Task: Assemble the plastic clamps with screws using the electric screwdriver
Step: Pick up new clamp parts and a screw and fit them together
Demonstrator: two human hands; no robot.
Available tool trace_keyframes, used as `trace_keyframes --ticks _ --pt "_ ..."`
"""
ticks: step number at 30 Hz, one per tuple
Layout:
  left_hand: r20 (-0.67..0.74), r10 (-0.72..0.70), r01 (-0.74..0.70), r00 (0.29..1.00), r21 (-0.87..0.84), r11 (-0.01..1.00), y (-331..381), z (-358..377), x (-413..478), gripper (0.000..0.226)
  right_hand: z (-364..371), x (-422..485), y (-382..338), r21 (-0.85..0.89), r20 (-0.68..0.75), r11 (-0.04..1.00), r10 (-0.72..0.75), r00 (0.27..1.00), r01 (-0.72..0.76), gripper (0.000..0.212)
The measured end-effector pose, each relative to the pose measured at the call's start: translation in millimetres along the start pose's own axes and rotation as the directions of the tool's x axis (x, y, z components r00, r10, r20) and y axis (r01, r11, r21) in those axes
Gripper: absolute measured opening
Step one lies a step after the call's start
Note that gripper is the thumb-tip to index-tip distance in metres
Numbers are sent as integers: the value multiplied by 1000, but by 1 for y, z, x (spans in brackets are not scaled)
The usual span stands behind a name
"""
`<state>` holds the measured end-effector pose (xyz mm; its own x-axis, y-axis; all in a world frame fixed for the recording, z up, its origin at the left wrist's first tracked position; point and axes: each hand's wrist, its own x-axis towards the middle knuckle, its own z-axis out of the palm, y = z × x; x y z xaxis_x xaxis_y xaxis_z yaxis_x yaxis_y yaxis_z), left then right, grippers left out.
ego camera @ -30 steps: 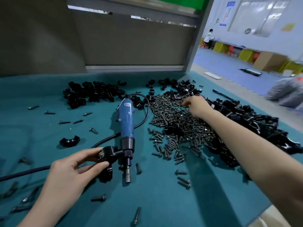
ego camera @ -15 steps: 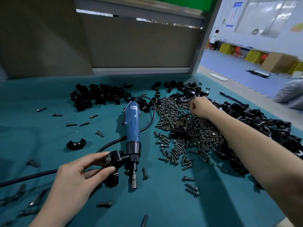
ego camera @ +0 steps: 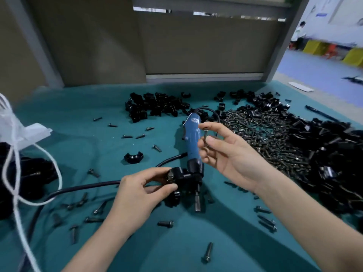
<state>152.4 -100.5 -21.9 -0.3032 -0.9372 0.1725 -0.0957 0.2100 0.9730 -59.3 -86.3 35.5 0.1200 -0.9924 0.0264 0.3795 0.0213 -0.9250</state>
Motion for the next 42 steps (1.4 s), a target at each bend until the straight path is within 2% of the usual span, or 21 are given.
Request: trace_keyframes --ticks 2,4,5,8,10,14,19,22,24,28,30,33,38,42 --pt "-11 -11 11 1000 -8 1000 -1 1 0 27 9 0 8 -242 -44 965 -110 993 97 13" --pt "-8 -7 7 1000 0 1000 -2 1 1 30 14 1 15 -560 -70 813 -239 968 160 13" --pt "-7 -7 7 1000 3 1000 -3 0 1 33 15 1 18 -654 -67 739 -271 960 163 16" --pt "3 -17 17 1000 2 1000 -2 0 1 35 18 -2 27 -783 -49 607 -276 960 134 21" --pt "7 -22 22 1000 1 1000 -2 1 1 35 18 -4 31 -818 -35 558 -288 957 138 25" --pt "5 -8 8 1000 0 1000 -3 0 1 37 20 -5 30 -827 -36 545 -298 954 139 25" --pt "-5 -2 2 1000 26 1000 -4 -1 2 34 19 -6 30 -856 10 483 -341 940 184 9" --pt "-5 -3 3 1000 16 1000 -4 -1 3 33 18 -5 30 -868 26 456 -354 935 197 9" --pt "-3 1 -1 1000 2 1000 -4 -1 2 24 18 -6 29 -878 50 437 -328 944 198 10" --pt "13 20 -20 1000 10 1000 -5 -1 2 29 17 -6 21 -889 74 428 -222 972 166 12" --pt "13 21 -21 1000 22 1000 -5 -1 2 31 15 -4 15 -912 62 387 -200 978 138 7" --pt "10 24 -24 1000 10 1000 -5 0 2 30 14 -1 12 -898 -11 438 -134 991 49 5" --pt "10 43 -43 999 1 999 -6 -1 1 31 22 2 12 -669 -122 726 104 987 -159 5" --pt "6 117 -117 993 43 992 -6 1 -1 29 24 2 10 -527 -150 801 242 959 -284 12"
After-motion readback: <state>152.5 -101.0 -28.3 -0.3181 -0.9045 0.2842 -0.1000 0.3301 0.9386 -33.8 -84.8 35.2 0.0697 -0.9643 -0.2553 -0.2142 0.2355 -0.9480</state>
